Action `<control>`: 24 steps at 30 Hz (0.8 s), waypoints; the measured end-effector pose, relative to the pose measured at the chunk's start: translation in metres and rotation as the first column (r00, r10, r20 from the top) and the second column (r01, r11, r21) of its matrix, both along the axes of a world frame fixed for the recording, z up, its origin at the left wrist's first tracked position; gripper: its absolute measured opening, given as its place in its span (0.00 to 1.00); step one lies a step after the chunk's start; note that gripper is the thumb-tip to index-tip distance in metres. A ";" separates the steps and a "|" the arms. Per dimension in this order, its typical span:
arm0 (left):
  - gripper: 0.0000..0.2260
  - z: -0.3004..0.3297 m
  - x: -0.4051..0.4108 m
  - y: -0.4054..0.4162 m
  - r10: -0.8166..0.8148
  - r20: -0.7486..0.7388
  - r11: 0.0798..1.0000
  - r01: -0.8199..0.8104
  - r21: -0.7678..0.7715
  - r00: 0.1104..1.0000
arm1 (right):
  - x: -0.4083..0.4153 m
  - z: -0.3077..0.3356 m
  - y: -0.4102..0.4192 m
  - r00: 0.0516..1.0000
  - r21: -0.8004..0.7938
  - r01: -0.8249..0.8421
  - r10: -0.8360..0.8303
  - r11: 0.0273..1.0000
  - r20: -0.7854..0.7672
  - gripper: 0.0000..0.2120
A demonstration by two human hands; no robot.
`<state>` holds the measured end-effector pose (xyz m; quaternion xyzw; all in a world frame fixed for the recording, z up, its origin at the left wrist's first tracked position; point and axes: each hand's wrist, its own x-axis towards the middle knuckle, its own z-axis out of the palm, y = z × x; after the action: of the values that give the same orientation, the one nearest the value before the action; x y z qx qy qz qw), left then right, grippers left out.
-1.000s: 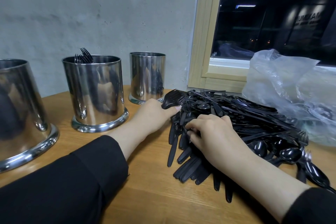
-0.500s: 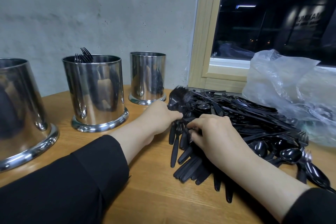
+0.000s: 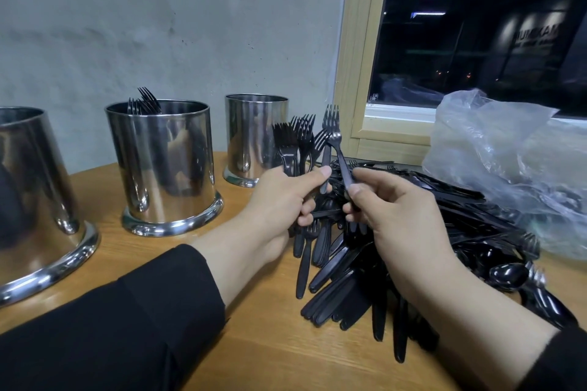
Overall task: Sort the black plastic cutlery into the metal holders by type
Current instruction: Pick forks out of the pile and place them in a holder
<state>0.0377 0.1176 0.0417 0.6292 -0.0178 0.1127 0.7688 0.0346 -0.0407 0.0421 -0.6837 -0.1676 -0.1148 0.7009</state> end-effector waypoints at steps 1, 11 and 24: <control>0.06 0.000 -0.001 -0.002 -0.007 0.003 1.000 0.007 0.002 1.000 | -0.001 -0.001 0.002 1.000 -0.025 -0.007 0.007 1.000 0.007 0.09; 0.06 -0.002 -0.006 -0.012 -0.091 0.027 0.996 0.091 0.017 0.995 | -0.001 0.000 0.000 0.996 -0.138 -0.014 0.027 0.990 0.090 0.09; 0.14 0.005 -0.014 -0.012 -0.104 0.015 0.958 0.096 0.270 0.994 | 0.012 0.013 -0.013 0.979 -0.129 0.163 -0.144 0.978 0.146 0.24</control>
<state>0.0232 0.1053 0.0470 0.7244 -0.0761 0.0795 0.6805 0.0466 -0.0533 0.0546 -0.7329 -0.1692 -0.2026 0.6271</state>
